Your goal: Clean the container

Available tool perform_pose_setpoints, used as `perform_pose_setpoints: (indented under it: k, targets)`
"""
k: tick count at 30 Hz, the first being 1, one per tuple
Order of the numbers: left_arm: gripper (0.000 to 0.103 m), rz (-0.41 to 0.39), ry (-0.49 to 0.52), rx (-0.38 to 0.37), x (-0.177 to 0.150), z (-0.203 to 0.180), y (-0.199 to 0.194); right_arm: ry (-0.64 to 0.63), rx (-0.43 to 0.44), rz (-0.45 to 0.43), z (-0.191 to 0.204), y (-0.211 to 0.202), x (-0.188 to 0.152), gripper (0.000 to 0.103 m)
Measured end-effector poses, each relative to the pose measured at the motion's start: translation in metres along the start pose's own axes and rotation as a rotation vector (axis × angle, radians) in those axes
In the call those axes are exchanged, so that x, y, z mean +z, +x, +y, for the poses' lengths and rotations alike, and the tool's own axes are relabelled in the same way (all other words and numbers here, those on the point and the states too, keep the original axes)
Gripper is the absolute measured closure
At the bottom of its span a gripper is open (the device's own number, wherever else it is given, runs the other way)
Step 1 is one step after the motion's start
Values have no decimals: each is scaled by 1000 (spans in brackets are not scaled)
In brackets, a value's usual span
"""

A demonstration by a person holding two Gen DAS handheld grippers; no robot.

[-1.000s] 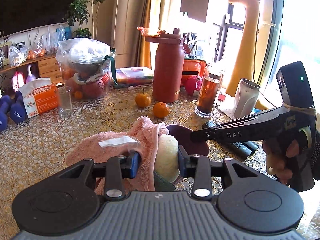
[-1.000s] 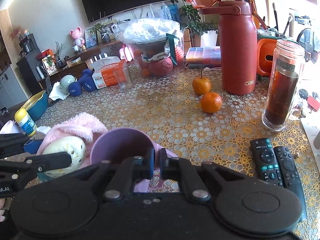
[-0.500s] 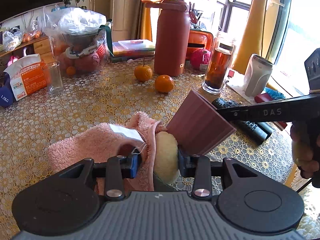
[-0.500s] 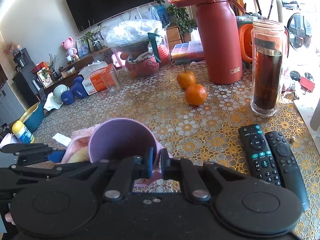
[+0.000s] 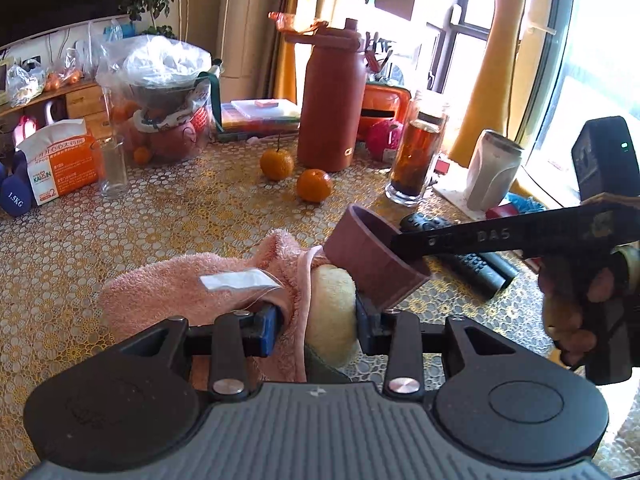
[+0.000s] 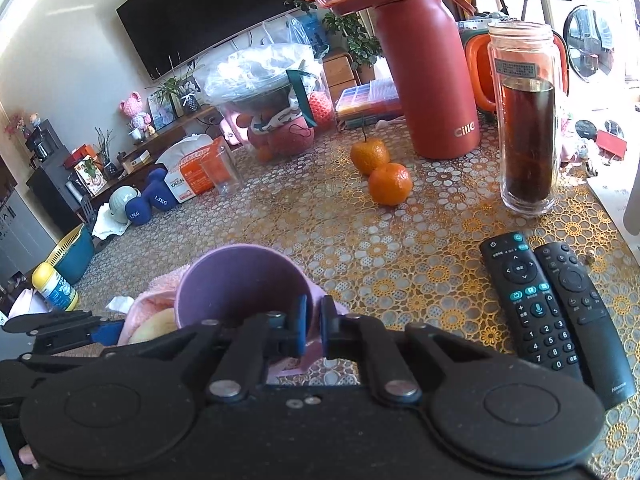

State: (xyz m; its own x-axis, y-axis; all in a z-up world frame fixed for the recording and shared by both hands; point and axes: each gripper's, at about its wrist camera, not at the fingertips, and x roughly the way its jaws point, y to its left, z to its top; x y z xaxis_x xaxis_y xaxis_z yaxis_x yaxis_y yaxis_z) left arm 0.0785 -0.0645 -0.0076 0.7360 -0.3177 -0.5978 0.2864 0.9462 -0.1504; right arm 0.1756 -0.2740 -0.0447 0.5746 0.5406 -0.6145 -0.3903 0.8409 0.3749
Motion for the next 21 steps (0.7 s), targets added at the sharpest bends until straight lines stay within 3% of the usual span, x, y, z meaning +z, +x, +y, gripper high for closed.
perform_pose_setpoints:
  k: [5,21]
  targets:
    - [66,-31,29,-59,6,-18,-17,-24,-18,0,13,-1,-1,97]
    - [66,79,-41,22,-7,20,33,-17,-40,9,12,1,0,96]
